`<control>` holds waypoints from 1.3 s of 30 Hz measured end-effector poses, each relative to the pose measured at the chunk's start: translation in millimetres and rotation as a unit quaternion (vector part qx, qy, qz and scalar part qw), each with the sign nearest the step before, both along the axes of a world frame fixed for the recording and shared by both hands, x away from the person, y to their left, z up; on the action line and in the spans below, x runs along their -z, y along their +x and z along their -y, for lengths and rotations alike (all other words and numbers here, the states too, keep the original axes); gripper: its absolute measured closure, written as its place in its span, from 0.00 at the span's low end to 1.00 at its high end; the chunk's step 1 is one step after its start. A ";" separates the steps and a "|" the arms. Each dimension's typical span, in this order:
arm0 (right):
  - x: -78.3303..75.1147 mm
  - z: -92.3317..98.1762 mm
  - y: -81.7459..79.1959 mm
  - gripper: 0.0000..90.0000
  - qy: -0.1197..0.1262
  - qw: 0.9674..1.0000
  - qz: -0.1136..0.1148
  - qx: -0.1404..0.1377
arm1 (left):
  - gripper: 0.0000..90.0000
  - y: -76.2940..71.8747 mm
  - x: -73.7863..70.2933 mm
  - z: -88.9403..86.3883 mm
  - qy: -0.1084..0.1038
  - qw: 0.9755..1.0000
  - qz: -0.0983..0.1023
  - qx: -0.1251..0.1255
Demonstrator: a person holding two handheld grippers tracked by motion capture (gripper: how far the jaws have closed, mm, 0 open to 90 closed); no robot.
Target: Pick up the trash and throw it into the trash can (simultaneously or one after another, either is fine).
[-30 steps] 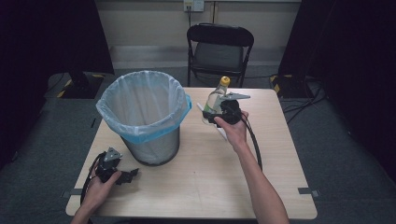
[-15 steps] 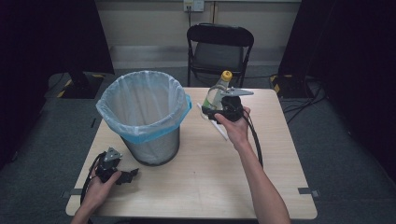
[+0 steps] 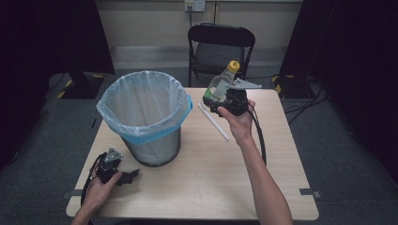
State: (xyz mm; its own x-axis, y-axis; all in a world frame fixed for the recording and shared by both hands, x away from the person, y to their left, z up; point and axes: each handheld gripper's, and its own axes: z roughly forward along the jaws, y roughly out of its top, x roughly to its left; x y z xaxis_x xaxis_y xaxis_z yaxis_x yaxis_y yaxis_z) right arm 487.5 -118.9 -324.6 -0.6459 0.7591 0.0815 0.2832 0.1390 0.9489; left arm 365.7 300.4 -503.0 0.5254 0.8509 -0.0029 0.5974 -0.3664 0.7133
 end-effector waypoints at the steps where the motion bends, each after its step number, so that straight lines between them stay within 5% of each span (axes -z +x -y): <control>1: -4.2 0.6 -0.3 0.31 0.013 1.000 0.003 0.002 | 0.00 0.0 0.0 0.0 0.000 1.000 0.000 0.000; 39: -76.5 -15.7 -11.1 0.31 0.076 0.994 0.071 -0.014 | 0.00 0.0 0.0 0.0 0.000 1.000 0.000 0.000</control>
State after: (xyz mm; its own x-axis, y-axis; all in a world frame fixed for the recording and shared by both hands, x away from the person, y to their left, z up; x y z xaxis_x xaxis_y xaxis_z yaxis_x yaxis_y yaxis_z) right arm 476.3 -103.2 -248.1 -0.6798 0.7265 0.1004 0.1429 -0.0030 0.9897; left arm 365.7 300.4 -503.0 0.5254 0.8508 -0.0026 0.5975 -0.3668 0.7130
